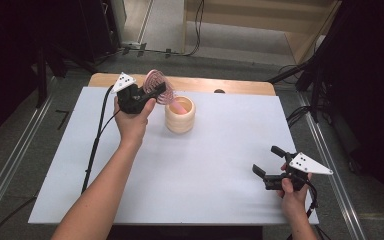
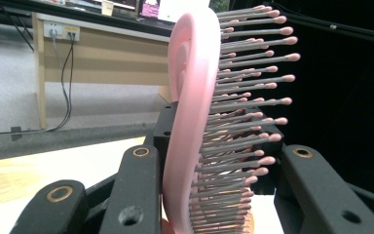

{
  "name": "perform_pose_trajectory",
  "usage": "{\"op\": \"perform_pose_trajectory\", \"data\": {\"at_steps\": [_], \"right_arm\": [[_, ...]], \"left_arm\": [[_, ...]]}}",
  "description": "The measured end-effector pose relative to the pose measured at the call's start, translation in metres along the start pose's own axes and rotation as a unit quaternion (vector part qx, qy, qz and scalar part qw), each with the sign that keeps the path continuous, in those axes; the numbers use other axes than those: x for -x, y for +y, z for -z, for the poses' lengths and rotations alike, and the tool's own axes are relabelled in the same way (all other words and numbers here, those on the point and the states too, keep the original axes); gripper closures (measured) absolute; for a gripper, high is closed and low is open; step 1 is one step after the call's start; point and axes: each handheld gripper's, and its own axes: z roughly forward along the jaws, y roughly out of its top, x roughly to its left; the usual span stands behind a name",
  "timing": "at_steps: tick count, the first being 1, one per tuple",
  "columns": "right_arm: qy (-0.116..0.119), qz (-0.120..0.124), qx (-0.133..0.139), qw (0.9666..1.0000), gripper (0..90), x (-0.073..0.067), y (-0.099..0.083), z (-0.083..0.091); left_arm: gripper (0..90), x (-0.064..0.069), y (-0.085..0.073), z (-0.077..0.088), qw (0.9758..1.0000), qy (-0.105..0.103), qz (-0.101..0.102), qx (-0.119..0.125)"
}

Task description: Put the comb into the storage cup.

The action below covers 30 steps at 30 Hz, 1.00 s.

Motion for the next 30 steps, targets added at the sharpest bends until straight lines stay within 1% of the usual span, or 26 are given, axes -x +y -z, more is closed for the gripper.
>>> {"op": "perform_pose_trajectory", "data": {"at_steps": [27, 30], "right_arm": [[0.001, -0.001, -0.001, 1.0, 0.0, 0.0, 0.0, 0.0], [0.0, -0.001, -0.001, 1.0, 0.0, 0.0, 0.0, 0.0]], "left_arm": [[65.2, 0.001, -0.013, -0.012, 0.9998, 0.004, 0.001, -0.018], [65.2, 0.001, -0.014, -0.013, 0.9998, 0.005, 0.004, -0.02]]}}
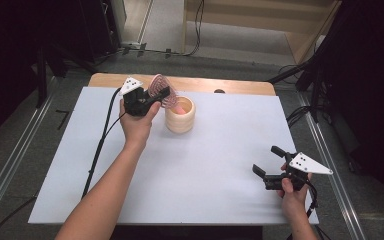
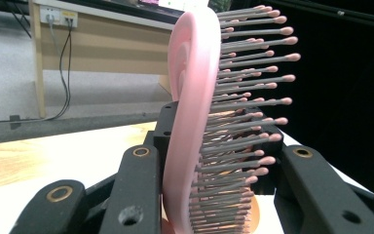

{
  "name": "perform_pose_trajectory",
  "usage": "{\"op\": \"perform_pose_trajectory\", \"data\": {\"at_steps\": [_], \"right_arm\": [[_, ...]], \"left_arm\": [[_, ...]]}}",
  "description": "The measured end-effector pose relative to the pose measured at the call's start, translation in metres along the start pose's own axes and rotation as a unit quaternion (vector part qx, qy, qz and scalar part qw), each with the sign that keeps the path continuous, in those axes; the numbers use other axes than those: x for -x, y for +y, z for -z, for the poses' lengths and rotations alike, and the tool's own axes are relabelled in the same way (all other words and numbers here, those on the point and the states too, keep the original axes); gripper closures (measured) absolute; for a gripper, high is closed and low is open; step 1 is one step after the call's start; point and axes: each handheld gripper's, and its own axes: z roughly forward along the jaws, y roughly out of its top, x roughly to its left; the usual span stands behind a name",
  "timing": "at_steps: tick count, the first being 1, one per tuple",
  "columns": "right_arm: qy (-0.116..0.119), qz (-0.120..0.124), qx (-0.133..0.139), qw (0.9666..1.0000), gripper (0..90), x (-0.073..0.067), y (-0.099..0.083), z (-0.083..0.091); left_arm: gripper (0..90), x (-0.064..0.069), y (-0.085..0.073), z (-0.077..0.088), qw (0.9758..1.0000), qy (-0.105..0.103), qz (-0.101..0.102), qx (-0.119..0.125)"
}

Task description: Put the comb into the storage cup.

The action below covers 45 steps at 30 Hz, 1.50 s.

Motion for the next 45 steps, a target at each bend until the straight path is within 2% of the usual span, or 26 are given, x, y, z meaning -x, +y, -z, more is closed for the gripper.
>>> {"op": "perform_pose_trajectory", "data": {"at_steps": [12, 20, 28, 39, 45], "right_arm": [[0.0, 0.001, -0.001, 1.0, 0.0, 0.0, 0.0, 0.0], [0.0, 0.001, -0.001, 1.0, 0.0, 0.0, 0.0, 0.0], [0.0, 0.002, -0.002, 1.0, 0.0, 0.0, 0.0, 0.0], [0.001, 0.002, -0.001, 1.0, 0.0, 0.0, 0.0, -0.001], [0.001, 0.002, -0.001, 1.0, 0.0, 0.0, -0.001, -0.001]], "left_arm": [[65.3, 0.0, -0.003, -0.004, 1.0, 0.003, 0.003, -0.007], [65.3, 0.001, -0.006, -0.007, 0.9999, 0.008, -0.004, -0.014], [65.2, 0.003, -0.009, -0.01, 0.9999, 0.008, 0.004, -0.013], [64.9, 0.003, -0.012, -0.012, 0.9997, 0.014, 0.0, -0.017], [61.2, 0.0, -0.011, -0.012, 0.9994, 0.015, 0.004, -0.029]]}}
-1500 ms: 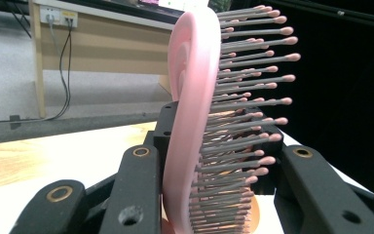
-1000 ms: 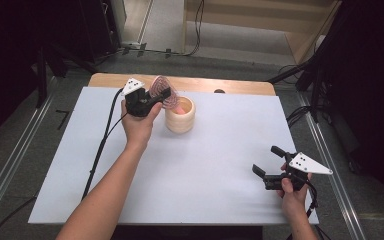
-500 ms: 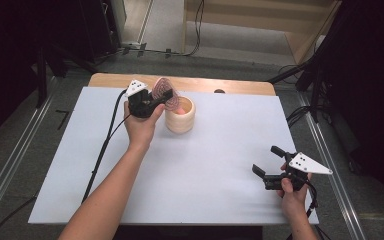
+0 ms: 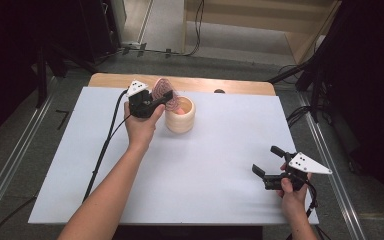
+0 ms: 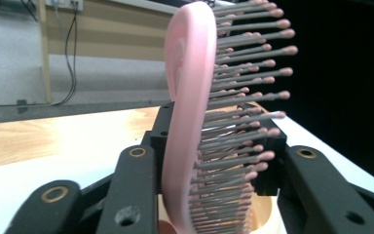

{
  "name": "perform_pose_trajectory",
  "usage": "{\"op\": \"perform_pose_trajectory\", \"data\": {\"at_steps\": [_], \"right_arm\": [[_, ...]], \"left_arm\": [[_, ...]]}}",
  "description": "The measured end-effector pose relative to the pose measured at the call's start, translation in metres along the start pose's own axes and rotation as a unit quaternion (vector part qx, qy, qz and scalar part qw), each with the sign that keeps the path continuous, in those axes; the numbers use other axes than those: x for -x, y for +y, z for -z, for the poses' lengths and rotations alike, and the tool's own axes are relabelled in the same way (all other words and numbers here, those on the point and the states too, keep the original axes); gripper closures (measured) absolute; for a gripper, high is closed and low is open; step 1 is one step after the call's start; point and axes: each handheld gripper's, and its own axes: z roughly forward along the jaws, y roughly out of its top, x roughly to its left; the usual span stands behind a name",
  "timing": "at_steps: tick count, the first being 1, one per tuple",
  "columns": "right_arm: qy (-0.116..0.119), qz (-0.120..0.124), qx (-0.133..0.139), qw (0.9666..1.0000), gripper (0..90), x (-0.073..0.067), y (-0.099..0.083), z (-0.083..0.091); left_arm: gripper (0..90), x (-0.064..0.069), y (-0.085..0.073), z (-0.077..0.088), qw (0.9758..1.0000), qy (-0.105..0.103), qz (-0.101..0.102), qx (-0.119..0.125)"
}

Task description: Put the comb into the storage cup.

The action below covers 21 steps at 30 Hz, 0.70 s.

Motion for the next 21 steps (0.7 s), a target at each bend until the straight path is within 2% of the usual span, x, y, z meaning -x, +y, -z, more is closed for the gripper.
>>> {"op": "perform_pose_trajectory", "data": {"at_steps": [4, 8, 10, 12, 14, 17, 21], "right_arm": [[0.001, -0.001, -0.002, 1.0, 0.0, -0.001, 0.0, 0.0], [-0.001, 0.0, 0.0, 1.0, 0.0, -0.001, 0.0, 0.0], [0.0, -0.001, -0.001, 1.0, 0.0, -0.001, 0.0, 0.0], [-0.001, -0.001, -0.001, 1.0, 0.0, -0.001, 0.0, 0.0], [-0.001, 0.0, -0.002, 1.0, 0.0, -0.001, 0.0, 0.0], [-0.002, 0.0, 0.0, 1.0, 0.0, 0.0, 0.0, 0.0], [-0.002, 0.0, -0.001, 1.0, 0.0, -0.001, 0.001, 0.001]], "left_arm": [[46.0, -0.002, 0.0, 0.0, 0.9997, 0.01, -0.016, -0.014], [23.9, -0.004, -0.001, 0.002, 0.9993, 0.013, -0.021, -0.026], [13.3, -0.003, 0.0, 0.004, 0.9988, 0.015, -0.034, -0.03], [10.4, -0.001, 0.001, 0.008, 0.9986, 0.004, -0.047, -0.025], [0.0, 0.001, 0.002, 0.011, 0.9983, -0.007, -0.054, -0.022], [0.0, 0.005, 0.005, 0.016, 0.9978, 0.001, -0.065, -0.015], [0.0, 0.007, 0.007, 0.023, 0.9977, -0.005, -0.067, -0.009]]}}
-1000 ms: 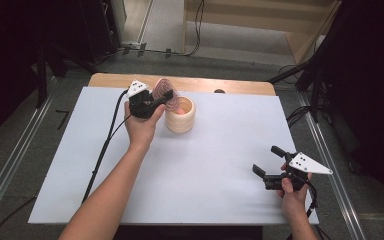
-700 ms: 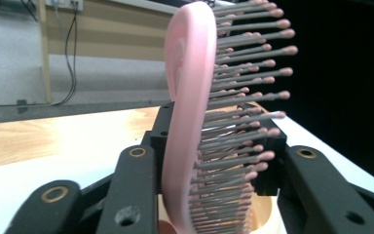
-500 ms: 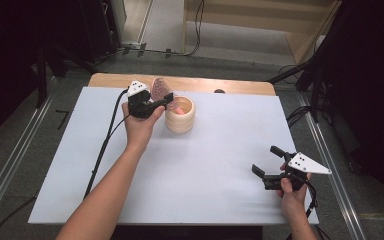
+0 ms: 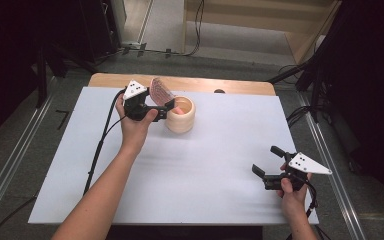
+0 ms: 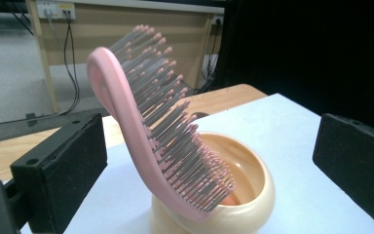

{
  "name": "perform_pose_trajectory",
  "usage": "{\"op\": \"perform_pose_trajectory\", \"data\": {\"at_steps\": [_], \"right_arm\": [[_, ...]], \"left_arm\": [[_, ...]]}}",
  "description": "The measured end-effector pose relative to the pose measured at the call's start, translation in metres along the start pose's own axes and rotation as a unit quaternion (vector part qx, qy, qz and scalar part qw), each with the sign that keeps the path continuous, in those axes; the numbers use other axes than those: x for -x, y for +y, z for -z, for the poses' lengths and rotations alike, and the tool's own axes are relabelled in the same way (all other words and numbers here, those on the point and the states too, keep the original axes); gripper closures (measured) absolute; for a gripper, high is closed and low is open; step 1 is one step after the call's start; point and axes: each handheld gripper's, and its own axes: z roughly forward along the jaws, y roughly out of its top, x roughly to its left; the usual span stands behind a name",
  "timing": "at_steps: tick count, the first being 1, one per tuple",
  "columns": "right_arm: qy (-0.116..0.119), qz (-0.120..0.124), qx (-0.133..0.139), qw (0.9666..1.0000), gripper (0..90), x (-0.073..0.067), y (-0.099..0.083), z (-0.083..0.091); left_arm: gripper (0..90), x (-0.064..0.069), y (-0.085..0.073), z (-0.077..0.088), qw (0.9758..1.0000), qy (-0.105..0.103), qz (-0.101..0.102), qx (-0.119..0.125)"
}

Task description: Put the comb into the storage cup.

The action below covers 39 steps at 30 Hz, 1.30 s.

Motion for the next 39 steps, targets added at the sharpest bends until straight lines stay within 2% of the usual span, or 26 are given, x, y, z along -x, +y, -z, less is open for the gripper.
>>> {"op": "perform_pose_trajectory", "data": {"at_steps": [10, 25, 31, 39], "right_arm": [[-0.001, 0.001, 0.002, 1.0, 0.0, 0.0, 0.0, 0.001], [-0.001, 0.002, 0.002, 1.0, 0.0, 0.0, 0.0, 0.001], [-0.002, 0.002, 0.002, 1.0, 0.0, 0.0, 0.001, 0.0], [-0.002, -0.001, 0.005, 1.0, 0.0, 0.0, 0.0, 0.0]], "left_arm": [[0.0, 0.001, -0.006, 0.011, 0.9997, -0.008, -0.02, -0.012], [0.0, 0.006, -0.019, 0.03, 0.9995, -0.015, -0.025, -0.011], [0.0, 0.006, -0.027, 0.041, 0.9996, -0.019, -0.02, -0.008], [0.0, 0.006, -0.038, 0.054, 0.9995, -0.022, -0.023, -0.009]]}}
